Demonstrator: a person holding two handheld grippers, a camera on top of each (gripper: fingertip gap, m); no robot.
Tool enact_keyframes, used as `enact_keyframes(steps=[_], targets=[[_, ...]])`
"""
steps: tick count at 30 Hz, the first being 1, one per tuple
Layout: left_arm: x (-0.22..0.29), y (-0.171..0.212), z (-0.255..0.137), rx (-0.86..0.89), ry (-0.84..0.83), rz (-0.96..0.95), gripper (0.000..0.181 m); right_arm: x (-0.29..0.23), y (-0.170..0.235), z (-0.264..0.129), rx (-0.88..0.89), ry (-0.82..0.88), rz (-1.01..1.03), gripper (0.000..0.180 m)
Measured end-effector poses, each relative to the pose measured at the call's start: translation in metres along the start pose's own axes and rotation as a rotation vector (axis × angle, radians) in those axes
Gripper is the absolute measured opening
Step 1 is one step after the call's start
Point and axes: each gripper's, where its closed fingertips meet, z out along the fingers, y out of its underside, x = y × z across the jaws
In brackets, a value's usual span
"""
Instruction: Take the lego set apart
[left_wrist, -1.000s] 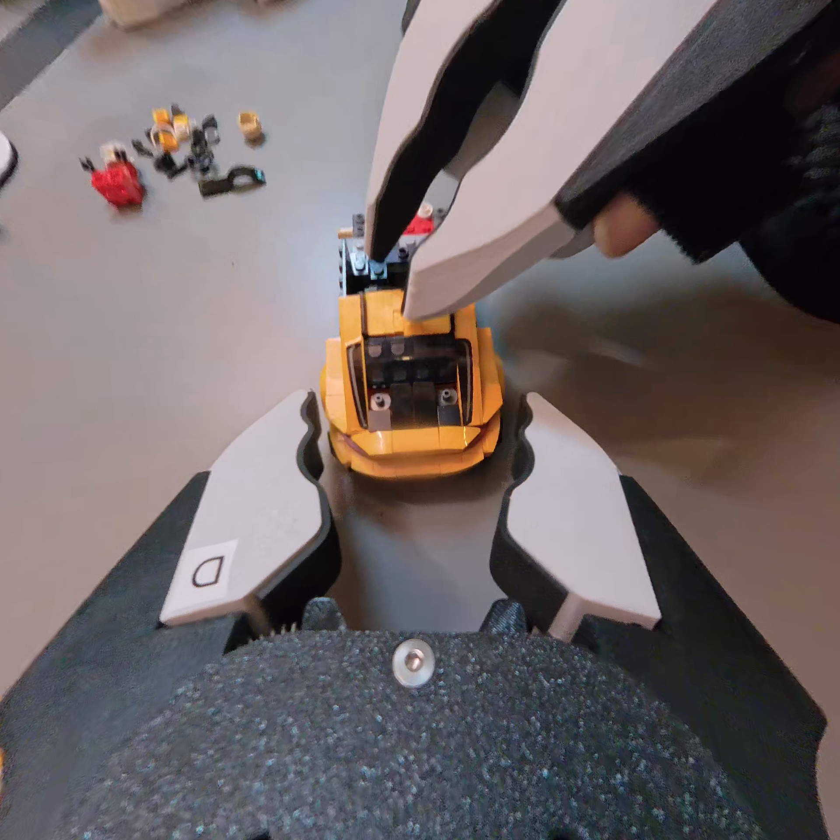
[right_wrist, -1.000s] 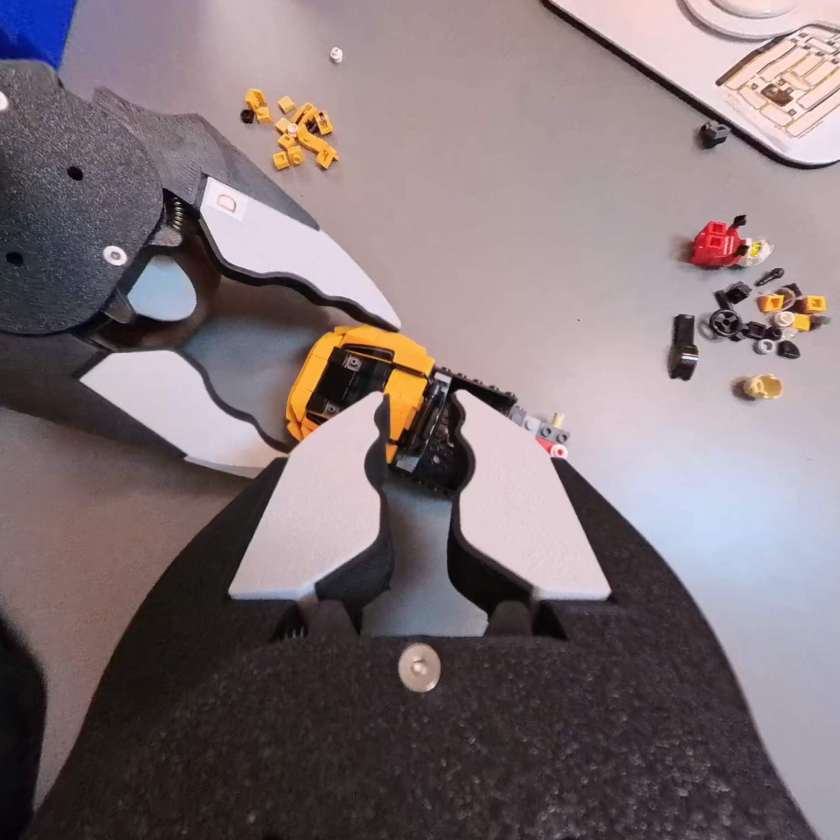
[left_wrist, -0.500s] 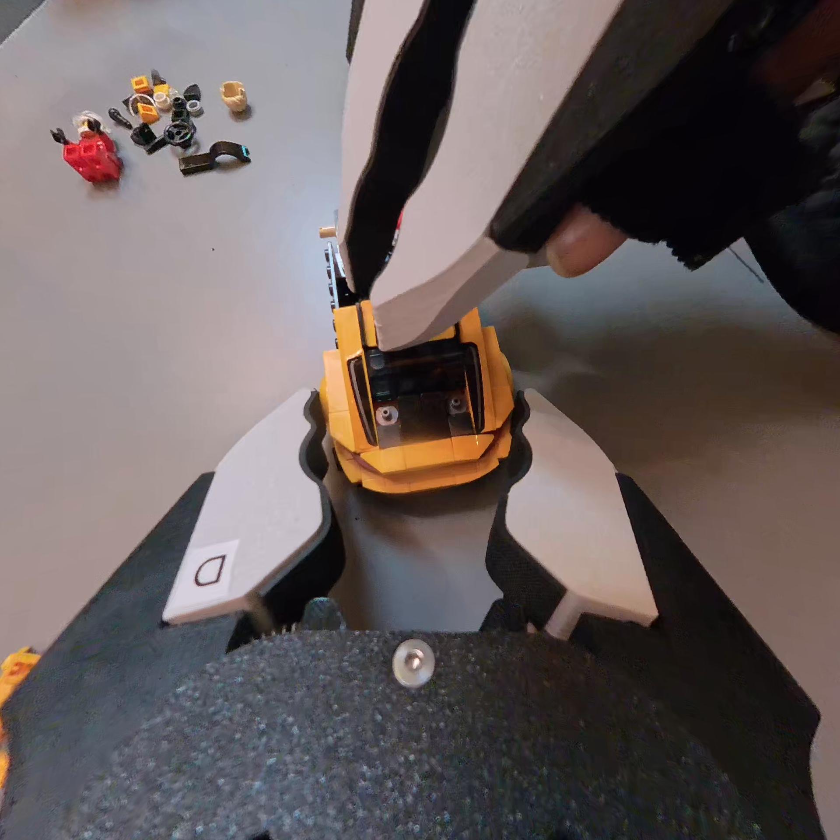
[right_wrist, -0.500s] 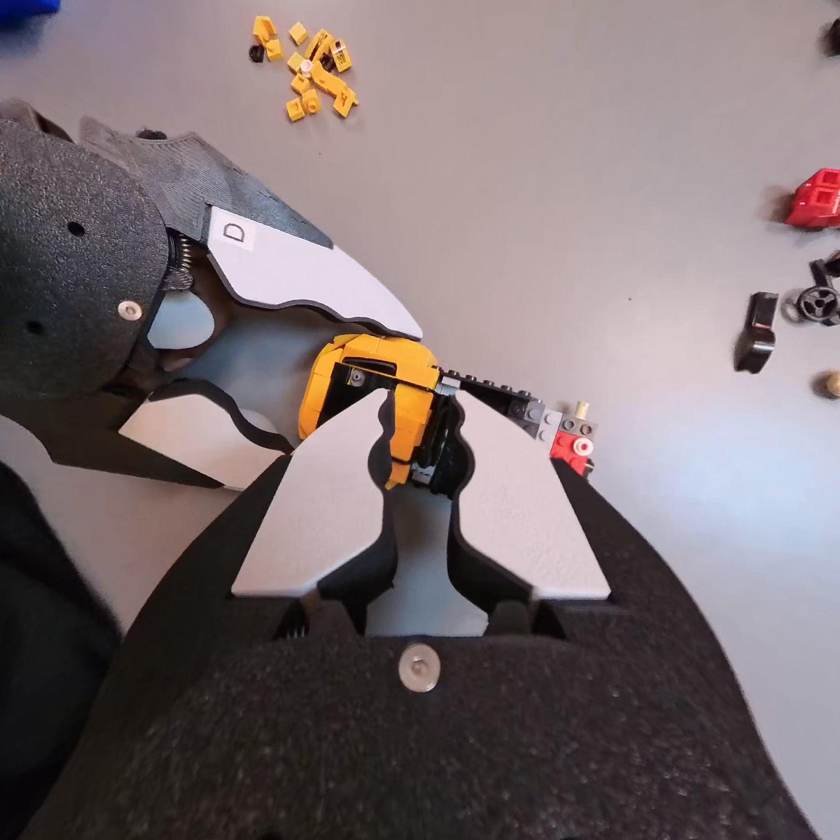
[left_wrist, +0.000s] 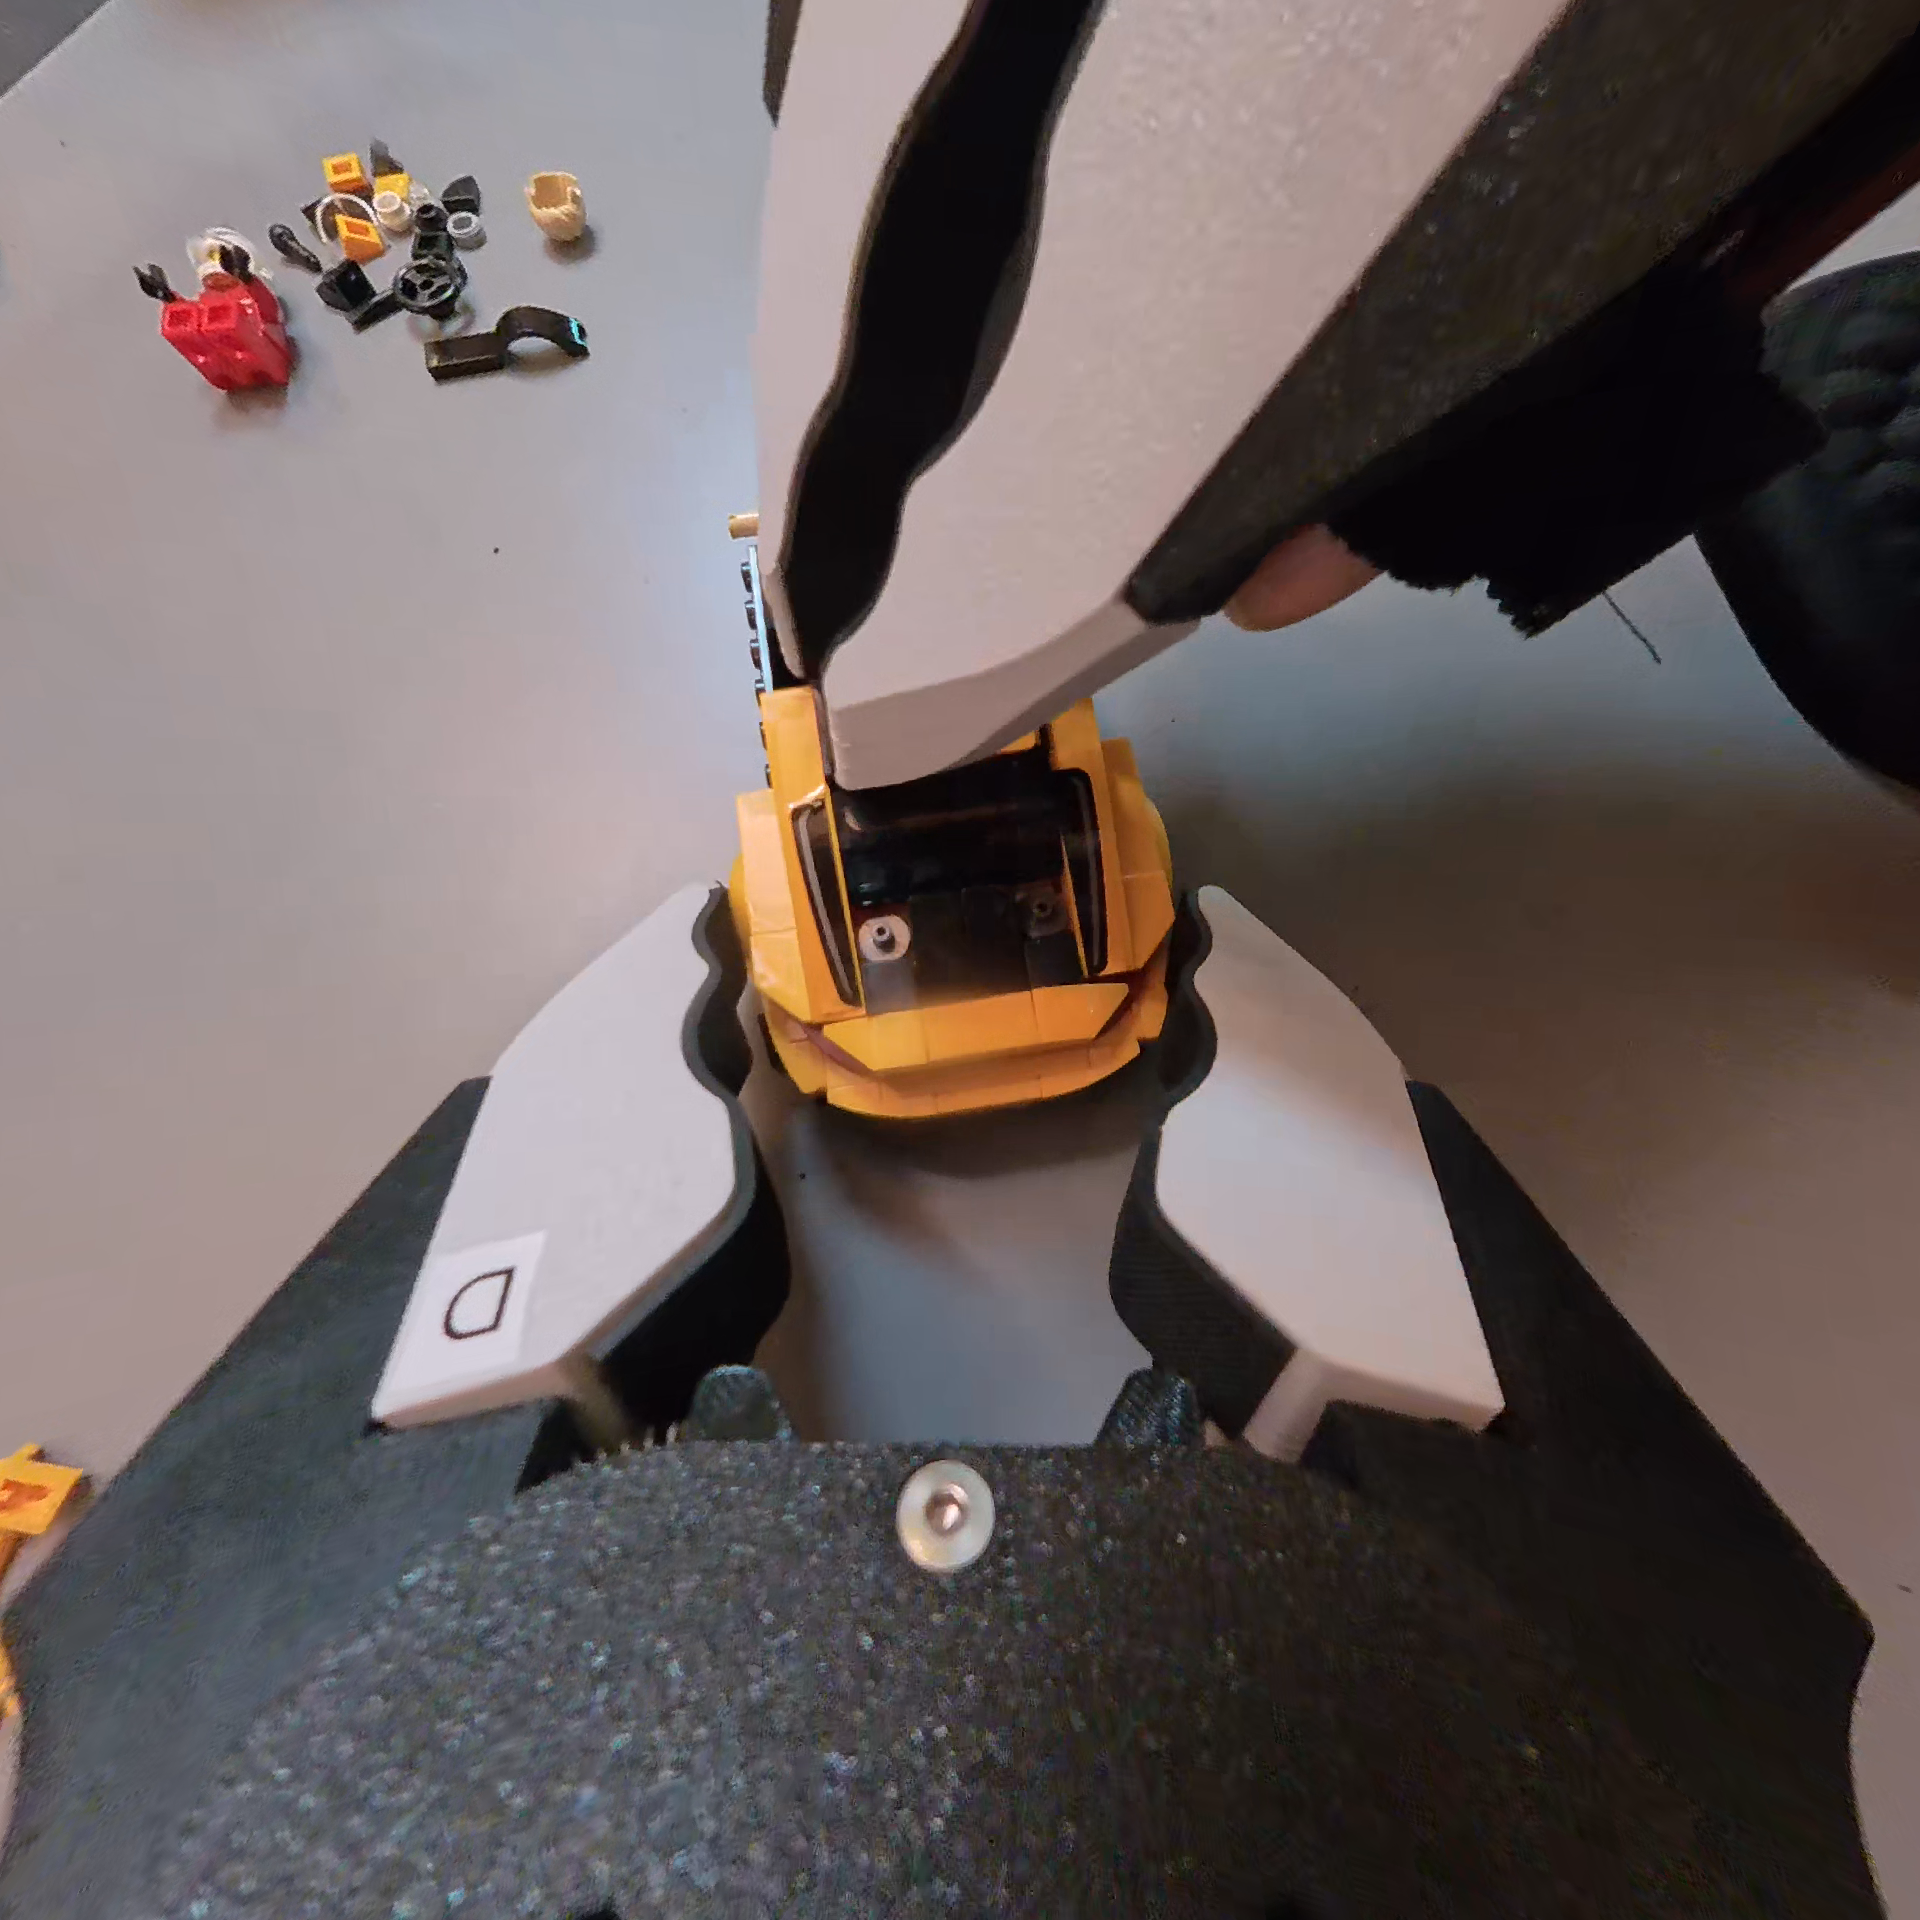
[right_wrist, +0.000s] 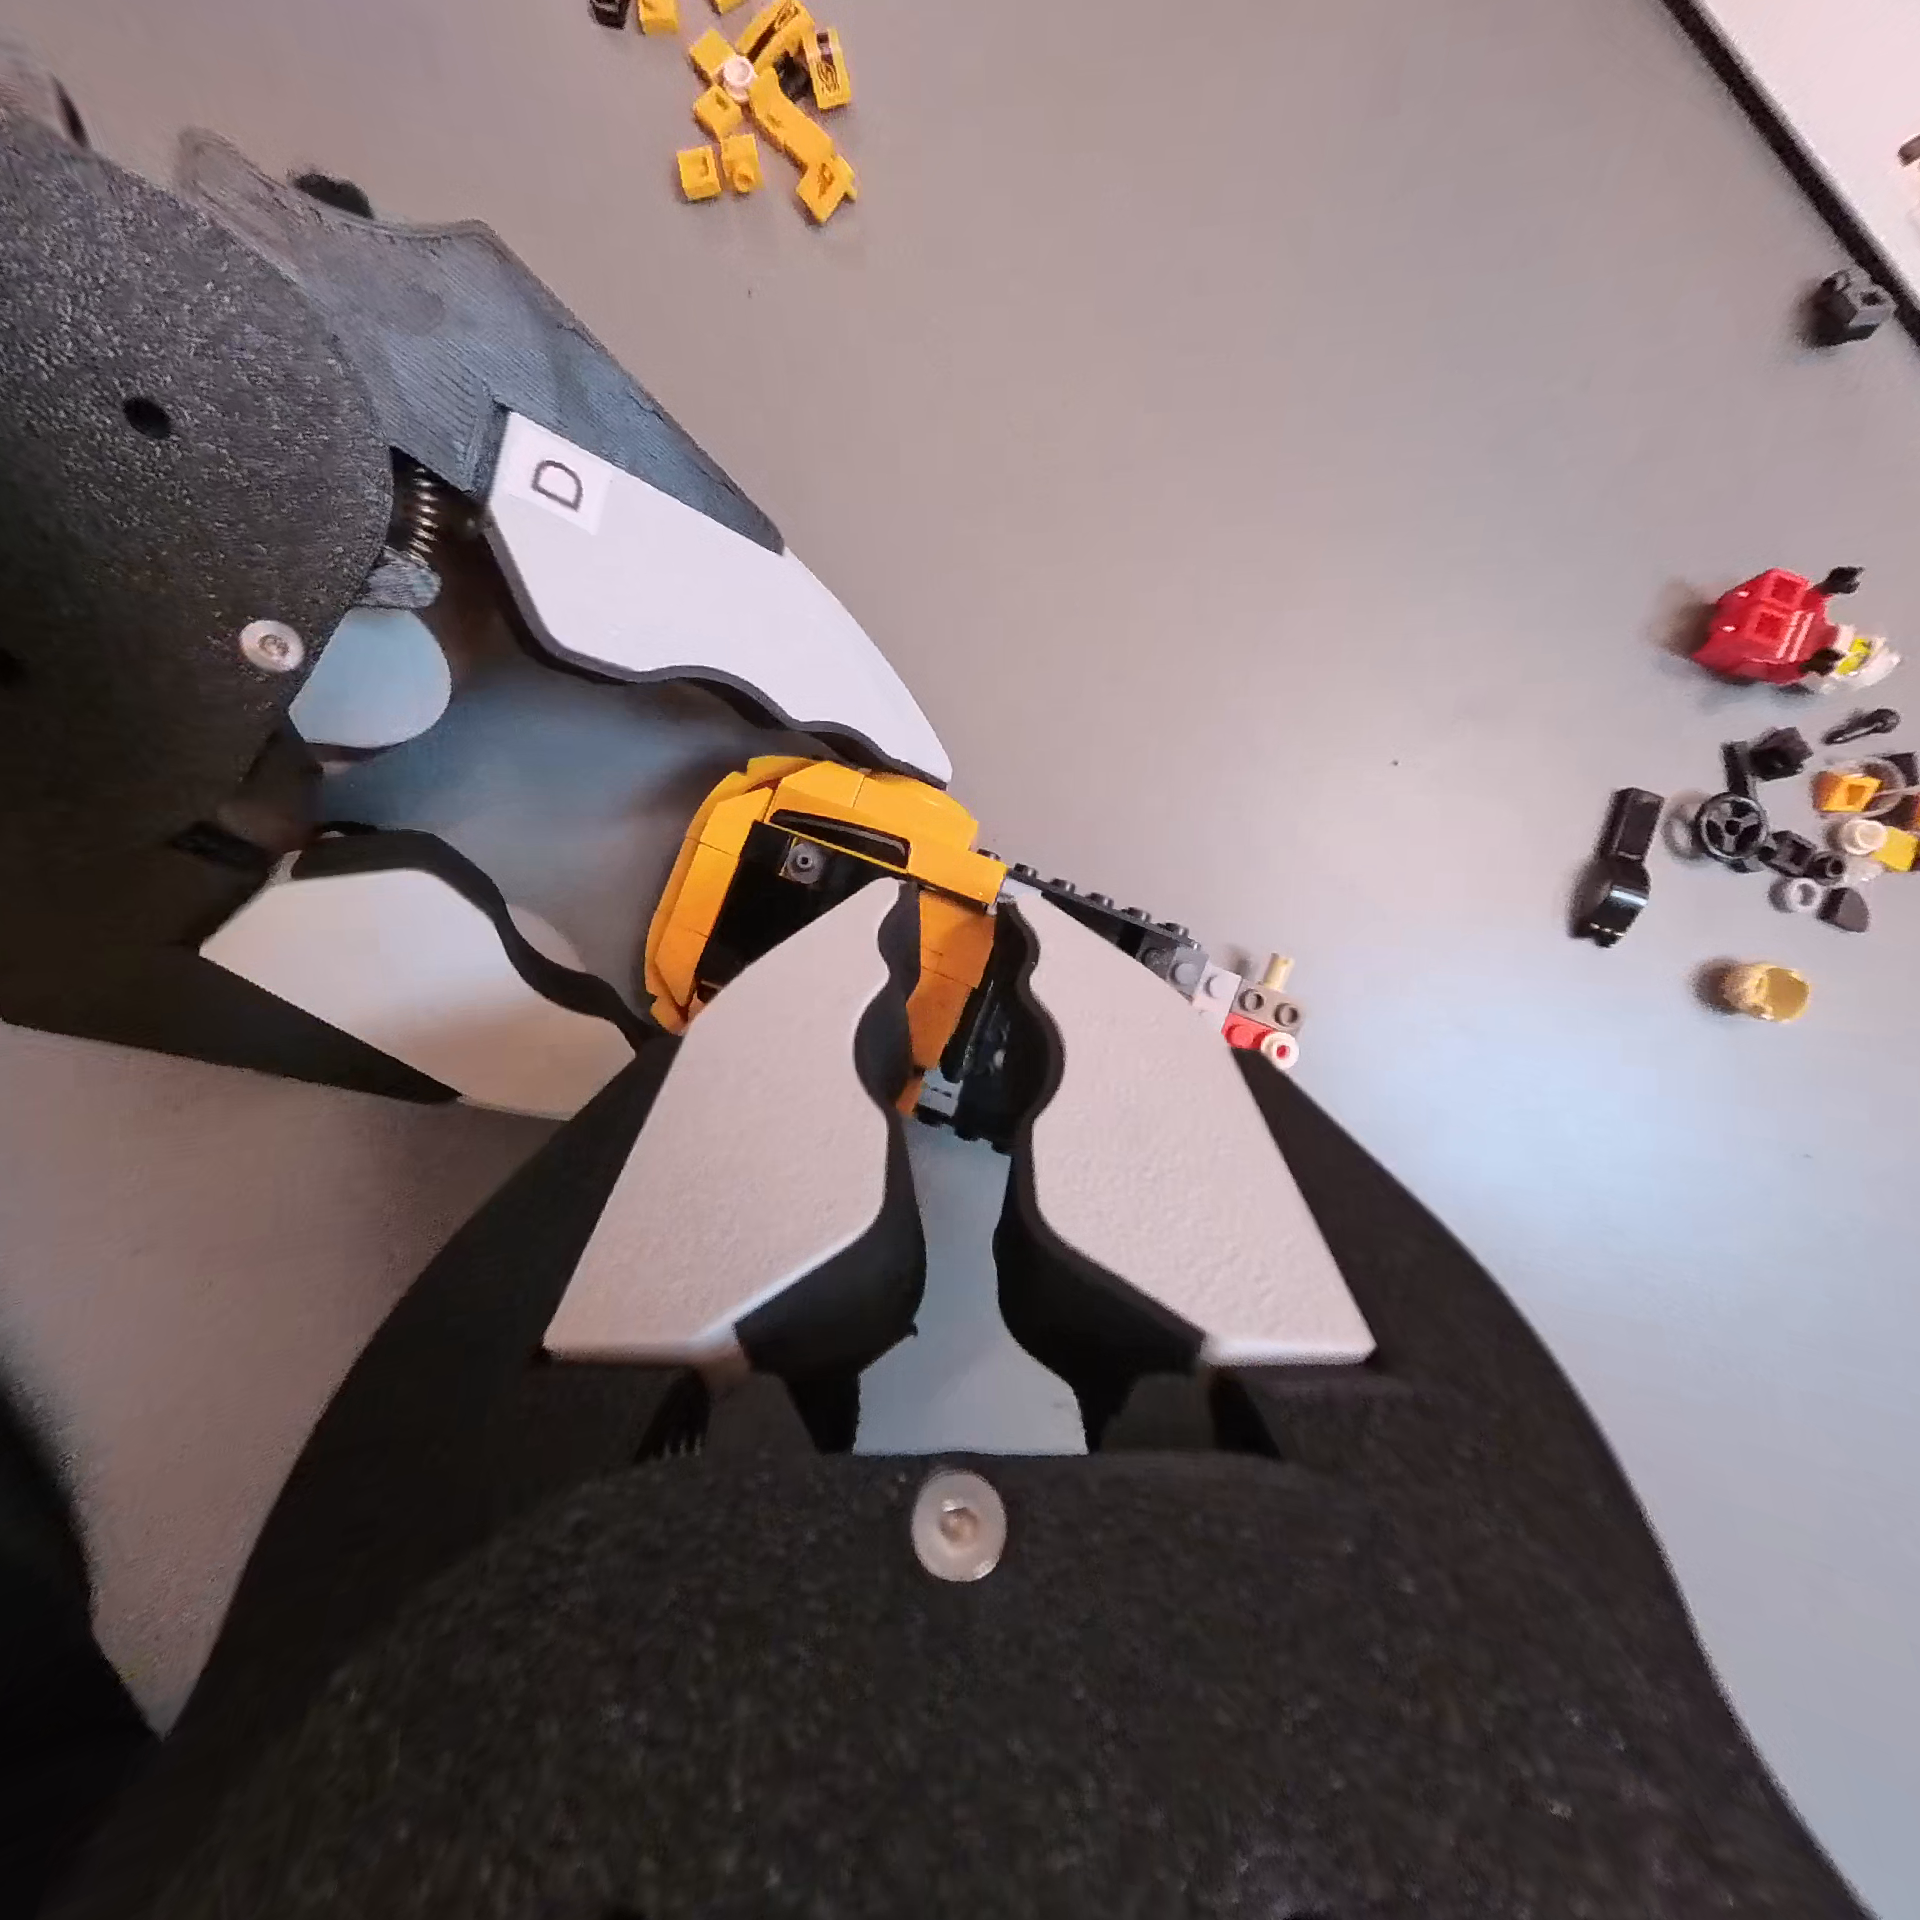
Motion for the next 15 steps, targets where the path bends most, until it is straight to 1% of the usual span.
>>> enact_keyframes(steps=[8,9,10,11,13,15], targets=[[-0.005,-0.002,0.002,0.025,-0.01,-0.015,0.076,0.01,0.001,-0.004,0.034,0.042,0.017,0.012],[-0.005,0.0,0.002,0.014,0.001,-0.025,0.076,0.018,0.002,-0.008,0.039,0.091,0.032,0.0],[-0.005,0.001,0.0,0.025,0.007,-0.034,0.076,0.046,0.007,-0.021,0.029,0.242,-0.014,0.0],[-0.005,0.001,-0.001,0.031,0.007,-0.036,0.076,0.049,0.006,-0.032,0.073,0.187,0.069,0.0],[-0.005,-0.001,0.001,0.028,0.014,-0.037,0.076,0.053,0.006,-0.047,0.099,0.228,0.04,0.0],[-0.004,-0.002,0.002,0.028,0.014,-0.025,0.076,0.047,0.006,-0.054,0.12,0.2,0.051,0.0]])
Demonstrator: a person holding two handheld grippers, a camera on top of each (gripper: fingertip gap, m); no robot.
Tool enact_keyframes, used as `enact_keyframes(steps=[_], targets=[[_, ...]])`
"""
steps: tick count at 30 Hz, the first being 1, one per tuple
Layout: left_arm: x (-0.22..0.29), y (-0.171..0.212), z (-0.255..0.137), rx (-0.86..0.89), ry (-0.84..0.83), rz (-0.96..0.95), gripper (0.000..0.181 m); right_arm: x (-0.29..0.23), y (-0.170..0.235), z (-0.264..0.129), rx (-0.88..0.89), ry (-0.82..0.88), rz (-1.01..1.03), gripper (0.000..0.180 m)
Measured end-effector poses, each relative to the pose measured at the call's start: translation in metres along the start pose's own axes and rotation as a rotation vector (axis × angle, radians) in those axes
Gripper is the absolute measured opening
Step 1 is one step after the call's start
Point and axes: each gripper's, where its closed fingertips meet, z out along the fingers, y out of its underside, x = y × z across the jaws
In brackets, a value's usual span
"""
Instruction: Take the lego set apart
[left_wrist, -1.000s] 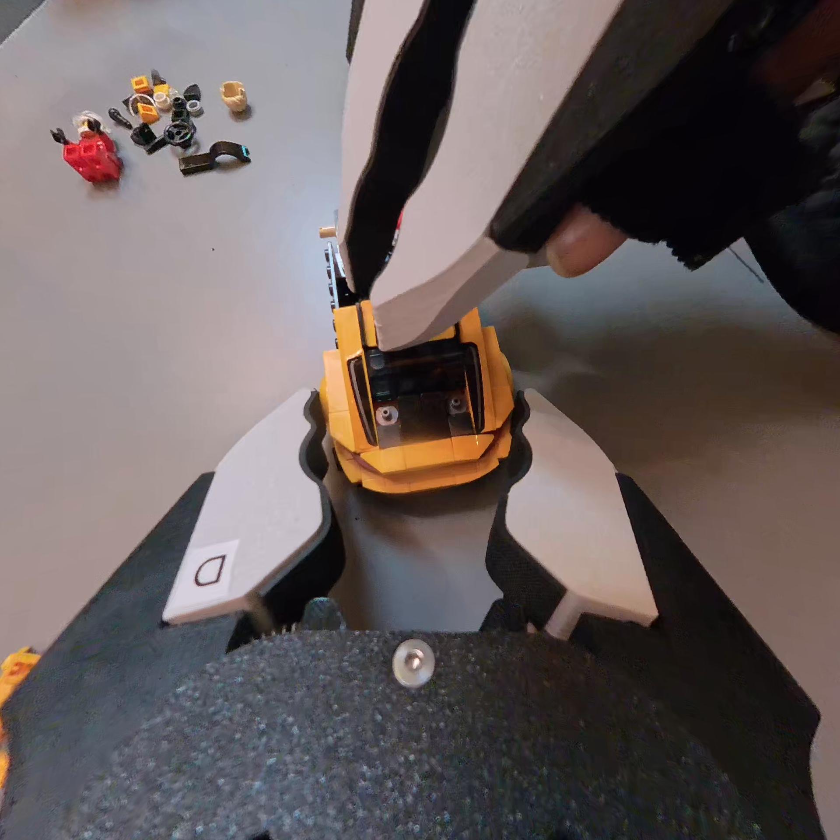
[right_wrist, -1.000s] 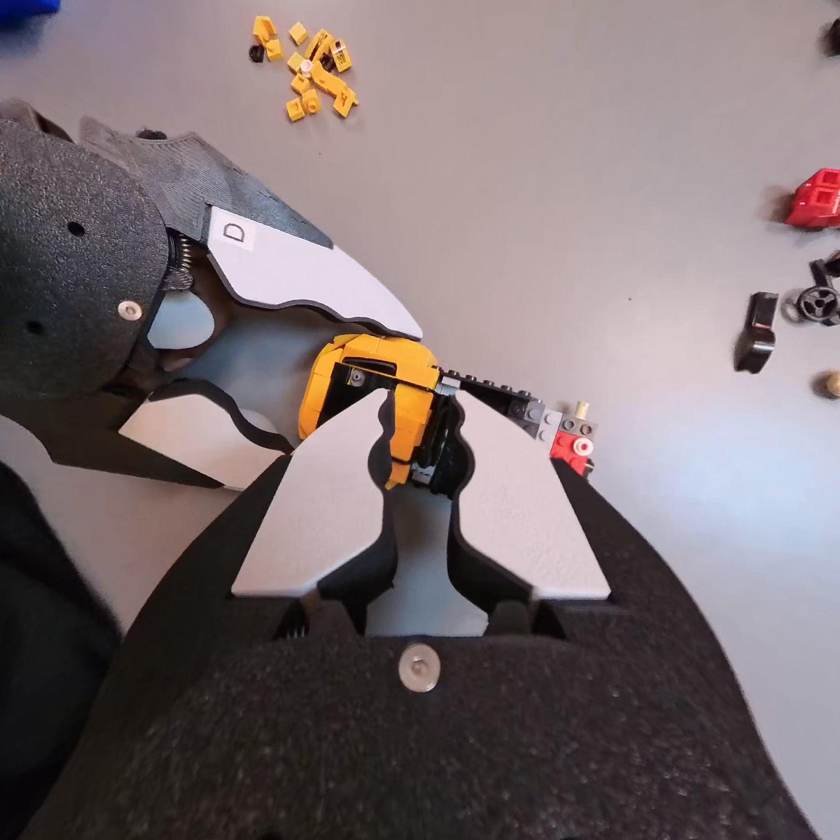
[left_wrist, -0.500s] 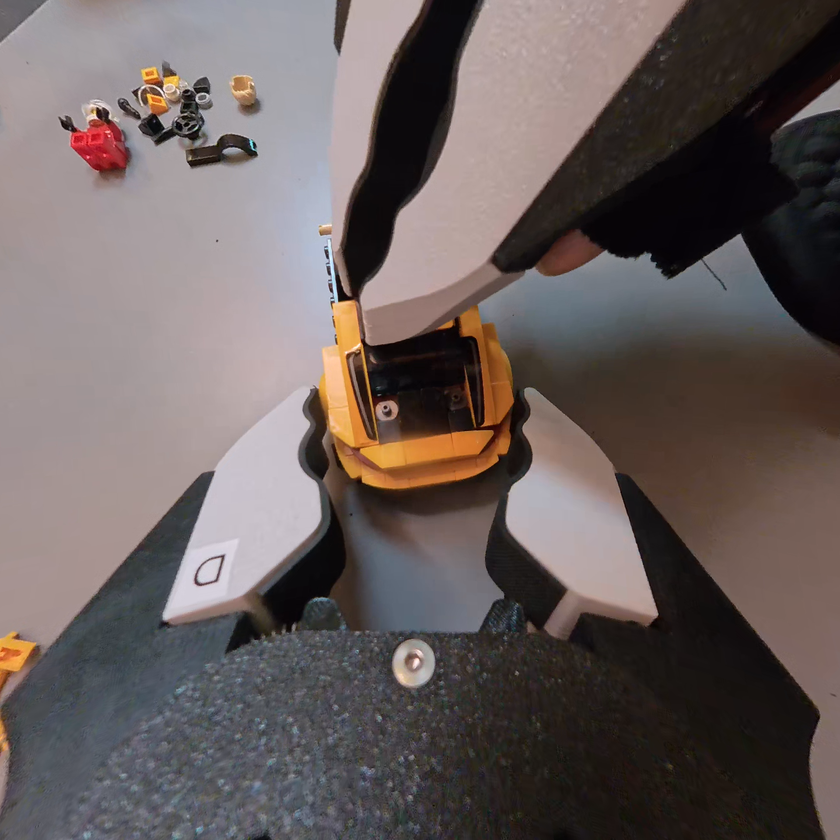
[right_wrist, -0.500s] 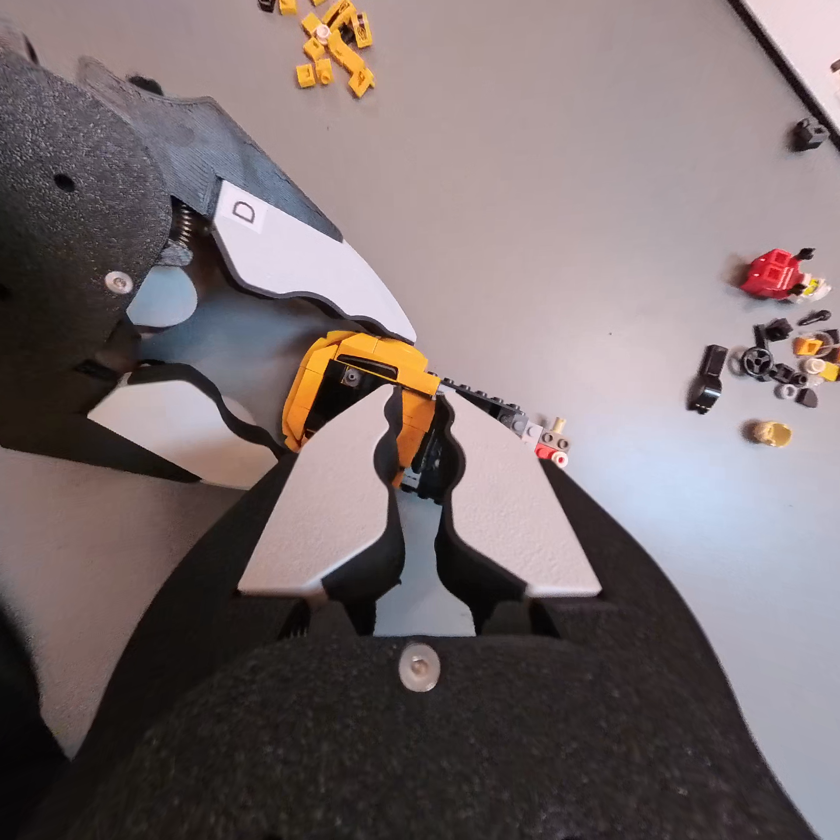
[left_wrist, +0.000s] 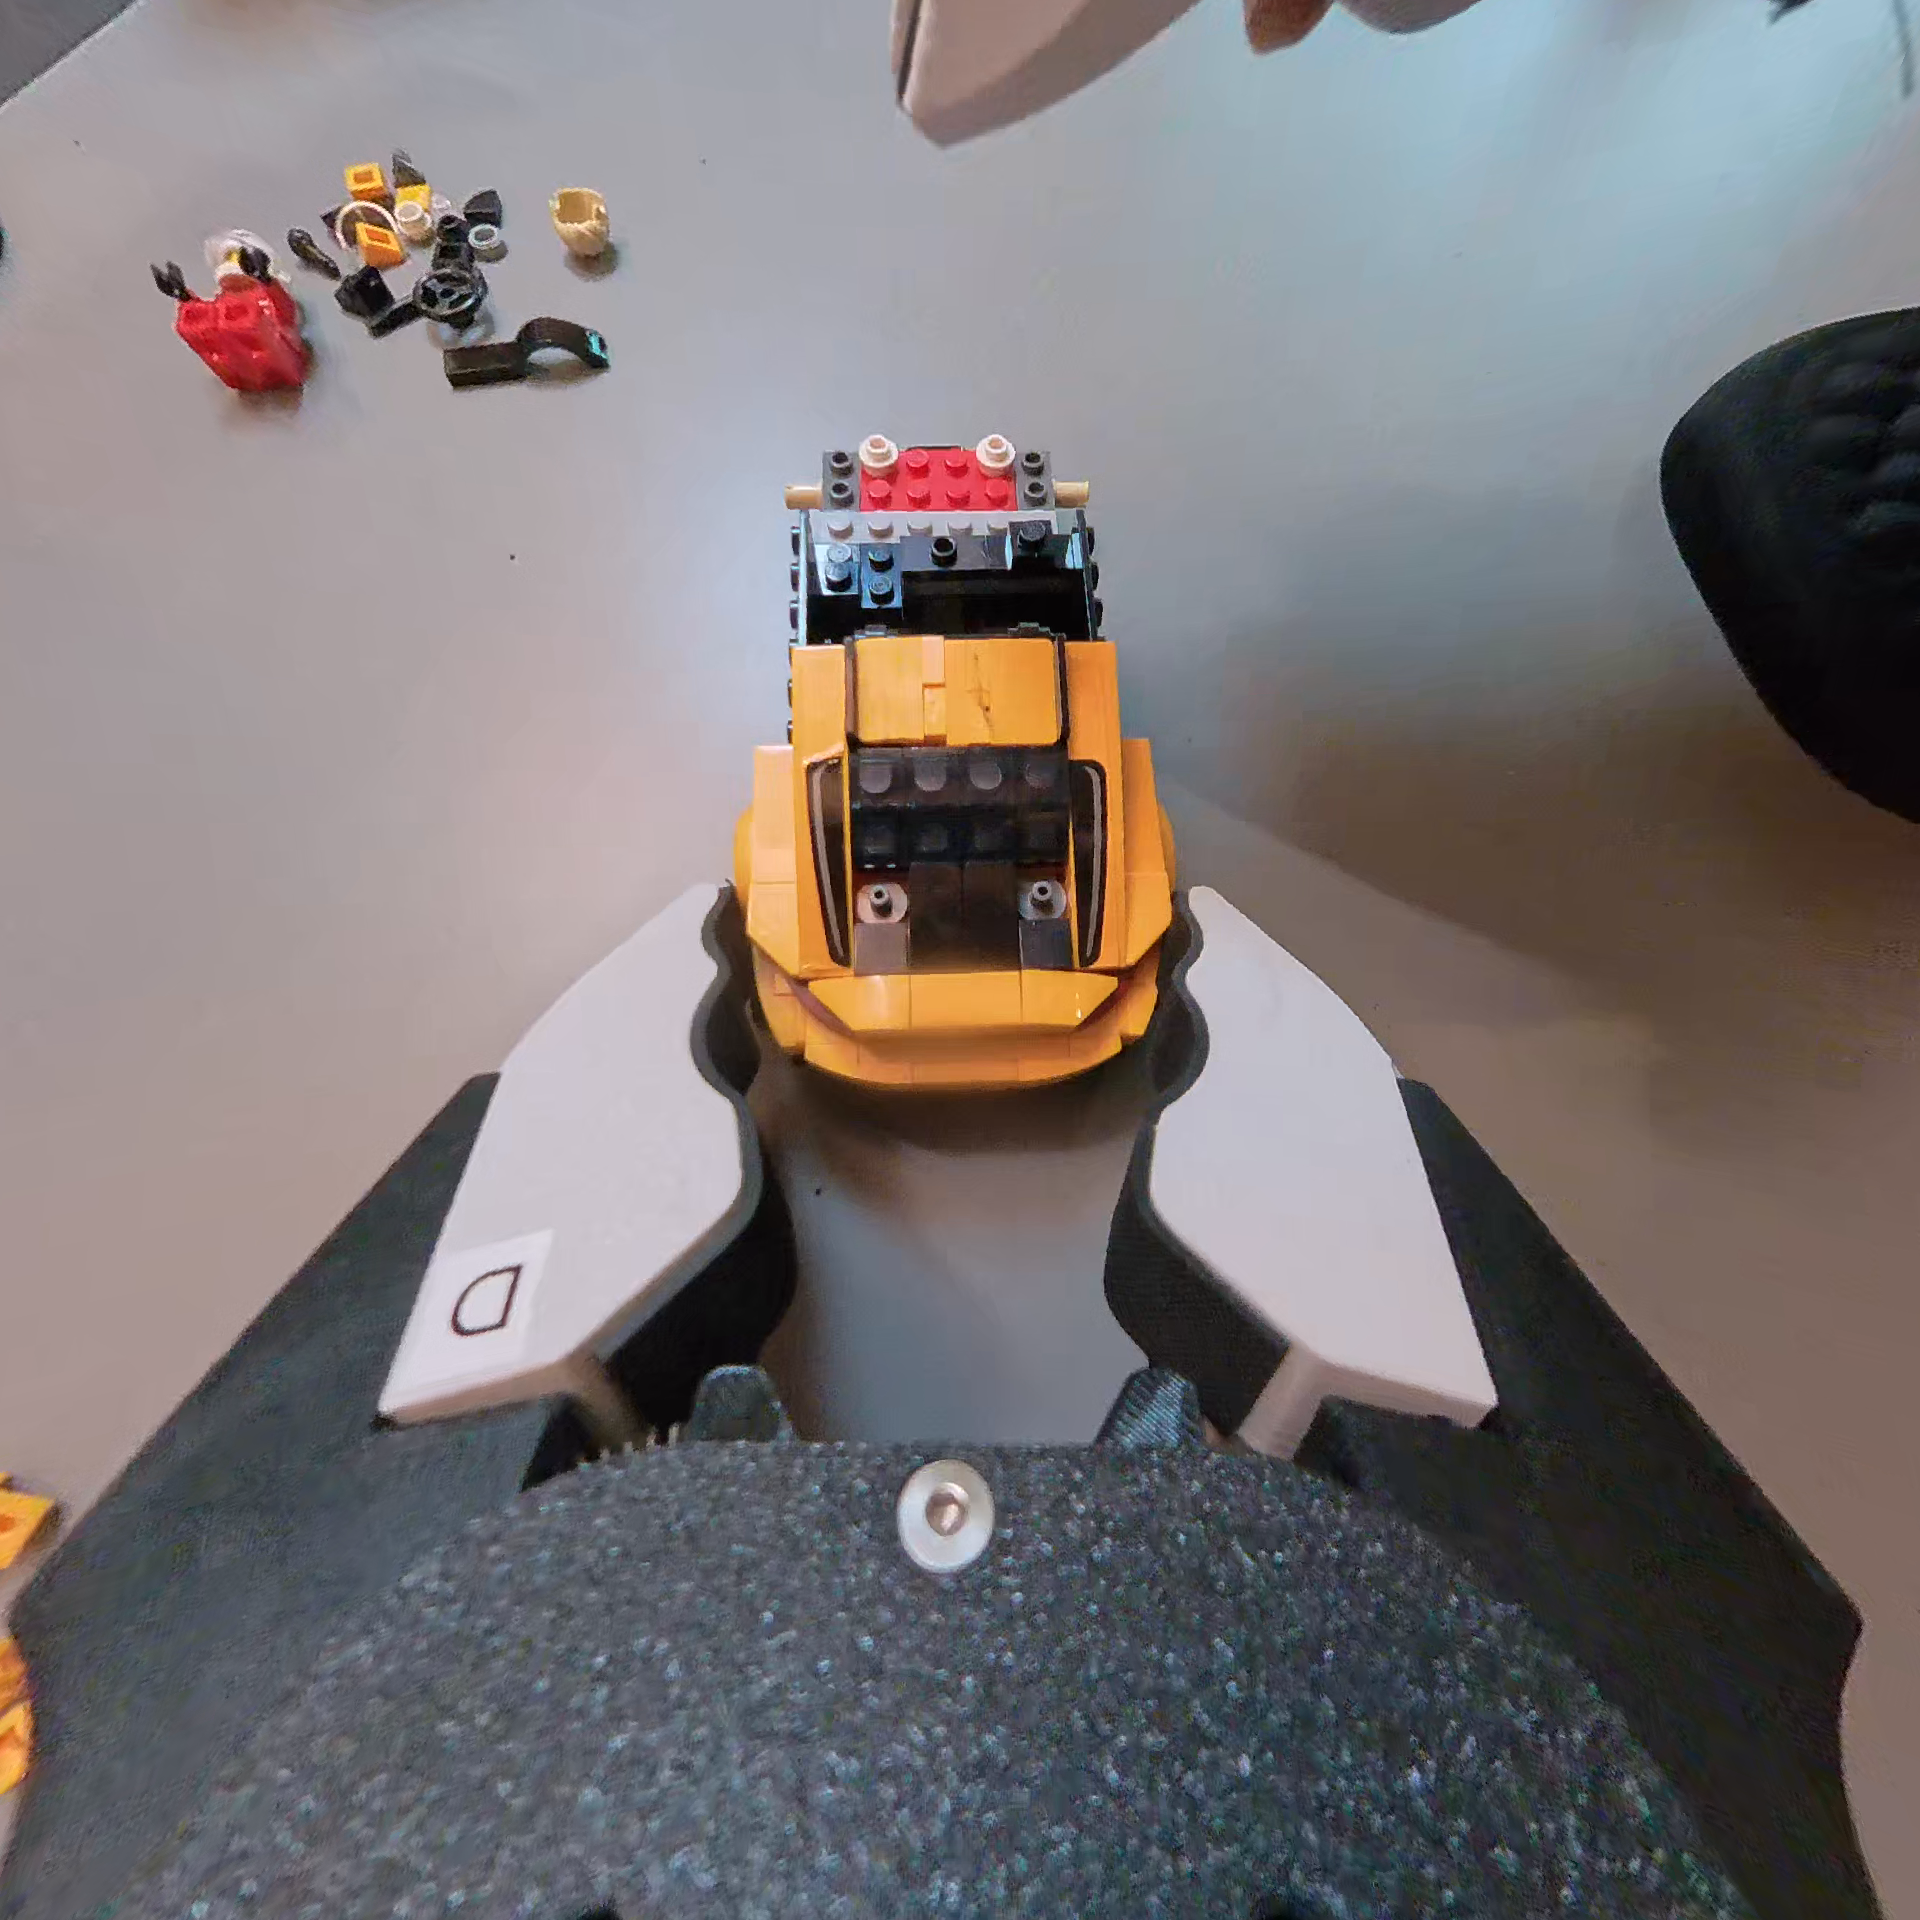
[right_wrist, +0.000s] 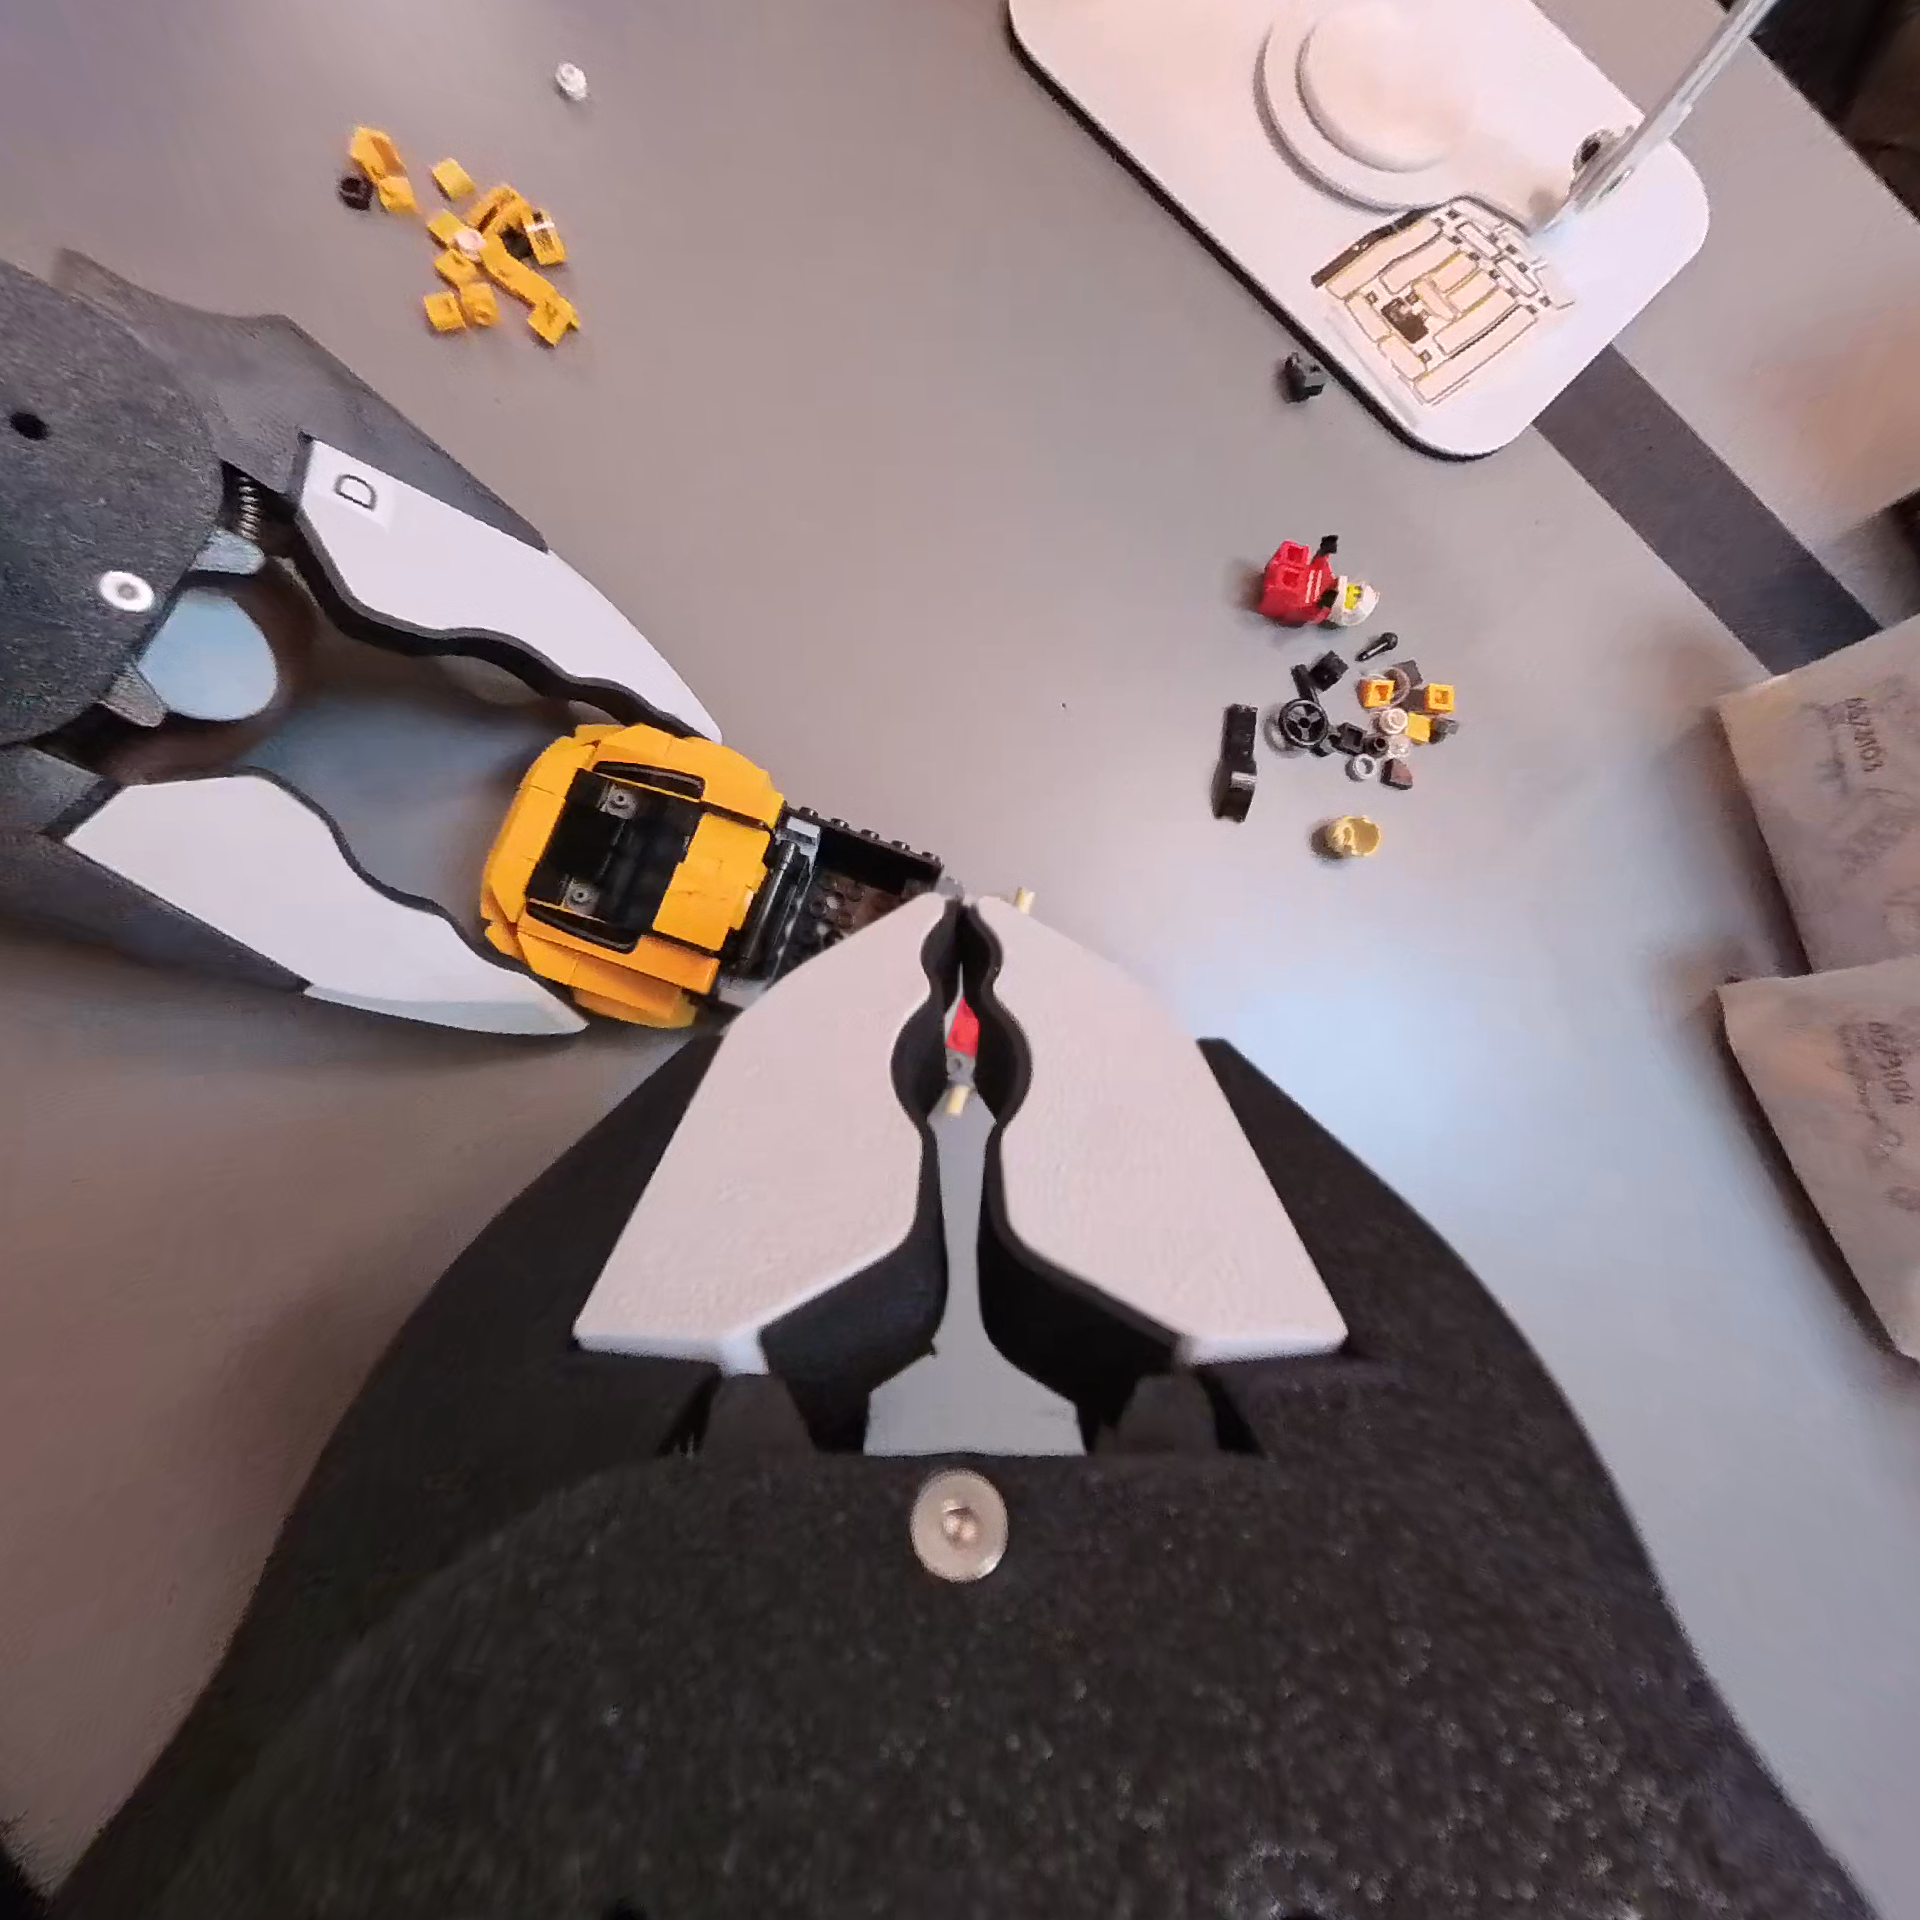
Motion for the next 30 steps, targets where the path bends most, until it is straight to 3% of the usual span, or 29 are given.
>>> enact_keyframes(steps=[8,13,20,27,28,29,30], targets=[[-0.001,-0.01,-0.009,0.042,-0.09,0.135,0.076,-0.046,0.006,0.017,0.026,-0.156,0.088,0.028],[-0.004,-0.011,-0.012,0.041,-0.14,0.199,0.076,-0.063,0.012,0.021,0.041,-0.178,0.126,0.029],[-0.002,-0.005,-0.01,0.007,-0.141,0.225,0.076,-0.06,0.017,0.024,0.037,-0.265,0.203,0.02],[-0.001,0.0,-0.007,-0.016,-0.069,0.118,0.076,-0.059,0.018,0.032,-0.013,-0.315,0.185,0.02],[0.001,0.001,-0.007,-0.022,-0.051,0.102,0.076,-0.055,0.017,0.032,-0.008,-0.287,0.17,0.006],[0.008,0.001,-0.007,-0.011,-0.007,0.103,0.076,-0.029,0.03,0.04,-0.078,-0.112,0.094,0.0],[0.013,0.004,-0.006,-0.035,-0.002,0.093,0.076,-0.022,0.039,0.045,-0.088,-0.073,0.022,0.0]])
